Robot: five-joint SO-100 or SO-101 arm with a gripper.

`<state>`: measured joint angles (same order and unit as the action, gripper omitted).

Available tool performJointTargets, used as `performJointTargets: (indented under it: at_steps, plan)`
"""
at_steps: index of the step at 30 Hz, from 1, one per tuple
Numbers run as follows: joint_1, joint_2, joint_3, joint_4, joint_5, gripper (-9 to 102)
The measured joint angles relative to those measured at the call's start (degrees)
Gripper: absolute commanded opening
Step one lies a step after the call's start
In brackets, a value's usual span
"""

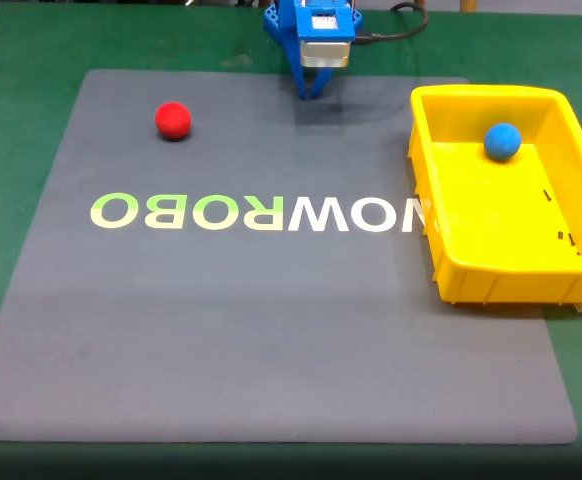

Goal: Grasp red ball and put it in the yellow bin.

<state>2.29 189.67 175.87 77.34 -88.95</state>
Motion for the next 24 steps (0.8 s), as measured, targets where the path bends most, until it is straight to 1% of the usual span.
performJointTargets:
  at_steps: [5, 6, 7, 8, 9, 14, 19, 22, 24]
  plan:
    - [0.0, 0.0, 0.0, 0.0, 0.0, 1]
    - [0.0, 0.0, 0.0, 0.0, 0.0, 8]
    - [0.0, 0.0, 0.0, 0.0, 0.0, 19]
    - [0.0, 0.0, 0.0, 0.1, 0.0, 27]
    - [0.0, 0.0, 0.0, 0.1, 0.0, 29]
    - [2.3, 0.0, -0.4, 1.5, -2.4, 30]
    - [5.4, 0.1, -4.8, 2.9, -4.0, 30]
    - [9.8, -0.1, -9.1, 3.3, -5.3, 30]
    - [13.5, -1.4, -11.7, 2.0, -6.9, 30]
